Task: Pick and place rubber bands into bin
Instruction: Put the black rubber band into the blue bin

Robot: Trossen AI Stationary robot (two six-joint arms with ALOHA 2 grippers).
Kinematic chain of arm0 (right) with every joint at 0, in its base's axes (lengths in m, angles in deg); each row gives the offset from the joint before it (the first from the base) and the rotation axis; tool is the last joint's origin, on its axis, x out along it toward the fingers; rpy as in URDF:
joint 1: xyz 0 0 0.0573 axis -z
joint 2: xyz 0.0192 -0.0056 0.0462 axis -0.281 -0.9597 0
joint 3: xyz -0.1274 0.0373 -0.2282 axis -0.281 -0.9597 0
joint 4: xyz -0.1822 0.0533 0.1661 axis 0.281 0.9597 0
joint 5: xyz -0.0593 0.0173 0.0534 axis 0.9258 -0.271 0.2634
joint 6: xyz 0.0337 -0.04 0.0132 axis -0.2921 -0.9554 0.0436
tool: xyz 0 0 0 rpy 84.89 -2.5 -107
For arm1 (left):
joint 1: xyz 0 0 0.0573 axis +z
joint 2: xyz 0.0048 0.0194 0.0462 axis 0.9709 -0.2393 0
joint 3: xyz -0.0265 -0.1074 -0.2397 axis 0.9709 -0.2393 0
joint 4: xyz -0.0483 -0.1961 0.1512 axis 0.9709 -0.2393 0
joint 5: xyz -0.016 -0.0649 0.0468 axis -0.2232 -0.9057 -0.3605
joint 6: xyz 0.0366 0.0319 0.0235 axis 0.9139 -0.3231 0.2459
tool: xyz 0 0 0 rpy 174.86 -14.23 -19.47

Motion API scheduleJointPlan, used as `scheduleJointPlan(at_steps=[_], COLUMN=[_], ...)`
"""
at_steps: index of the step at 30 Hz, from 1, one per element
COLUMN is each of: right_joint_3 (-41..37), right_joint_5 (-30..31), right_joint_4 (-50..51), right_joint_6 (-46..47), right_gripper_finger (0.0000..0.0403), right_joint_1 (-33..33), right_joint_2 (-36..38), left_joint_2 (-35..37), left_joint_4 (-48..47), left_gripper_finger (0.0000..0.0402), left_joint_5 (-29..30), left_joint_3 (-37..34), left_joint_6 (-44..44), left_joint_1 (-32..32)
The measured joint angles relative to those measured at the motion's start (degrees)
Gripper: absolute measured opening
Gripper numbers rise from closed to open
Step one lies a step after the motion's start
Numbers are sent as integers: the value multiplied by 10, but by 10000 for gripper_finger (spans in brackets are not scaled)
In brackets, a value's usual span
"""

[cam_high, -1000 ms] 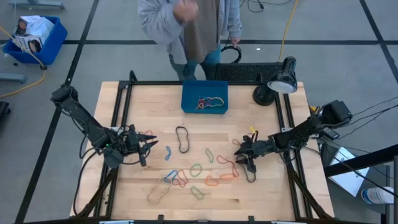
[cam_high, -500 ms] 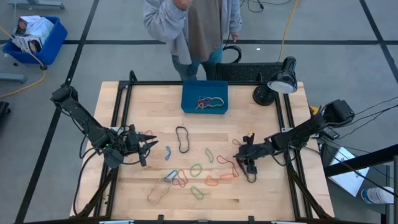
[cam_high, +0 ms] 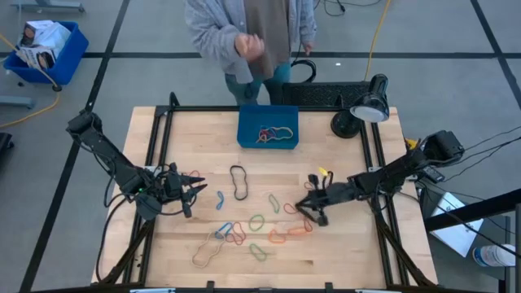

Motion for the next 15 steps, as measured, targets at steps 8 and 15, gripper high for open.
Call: scheduleJointPlan(at_steps=[8, 15], right_joint_3=[44, 71], right_joint_5=[13, -46], right_joint_4=[-113, -189], right_joint_6=[-115, -131], right_gripper_finger=[3, 2], right_joint_1=[143, 313], right_joint_2=[0, -5], left_joint_2=[0, 0], left_joint_4=[0, 0], left_gripper_finger=[106, 106], left_joint_5=[0, 0], left_joint_3=[0, 0], left_joint_6=[-4, -2], left_joint_1=[0, 0])
